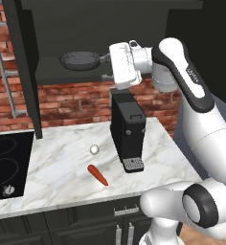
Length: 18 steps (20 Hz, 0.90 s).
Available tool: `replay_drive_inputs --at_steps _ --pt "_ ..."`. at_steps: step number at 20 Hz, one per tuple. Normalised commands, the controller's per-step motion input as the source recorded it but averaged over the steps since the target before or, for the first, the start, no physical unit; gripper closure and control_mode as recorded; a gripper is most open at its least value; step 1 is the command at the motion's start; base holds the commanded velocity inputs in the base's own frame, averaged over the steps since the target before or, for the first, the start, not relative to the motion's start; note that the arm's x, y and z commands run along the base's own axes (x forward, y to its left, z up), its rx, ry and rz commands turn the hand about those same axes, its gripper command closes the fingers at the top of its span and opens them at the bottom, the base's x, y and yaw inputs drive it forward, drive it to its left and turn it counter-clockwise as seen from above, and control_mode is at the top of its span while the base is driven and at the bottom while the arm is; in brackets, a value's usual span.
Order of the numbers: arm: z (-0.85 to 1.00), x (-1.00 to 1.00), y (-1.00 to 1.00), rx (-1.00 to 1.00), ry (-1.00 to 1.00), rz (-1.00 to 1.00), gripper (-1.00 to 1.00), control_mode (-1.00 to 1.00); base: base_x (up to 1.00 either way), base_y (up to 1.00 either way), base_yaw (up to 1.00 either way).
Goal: Pick the pan from the cabinet and place it on the stove. Then turn on the stove burner for the pan.
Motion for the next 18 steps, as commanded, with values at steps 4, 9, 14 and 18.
replay_drive_inputs --at_steps 4,9,14,18 --pt "0.01 0.11 -0.01 -0.1 -0.01 -0.01 -1.0 -1.0 0.0 0.0 0.0" --pt "0.01 0.29 -0.17 -0.02 0.0 0.0 -1.0 -1.0 0.0 0.0 0.0" --pt "0.0 0.41 -0.3 -0.02 0.0 0.0 -1.0 -1.0 0.0 0.0 0.0" --pt "0.0 0.42 -0.2 -0.06 0.0 0.0 -1.0 -1.0 0.0 0.0 0.0"
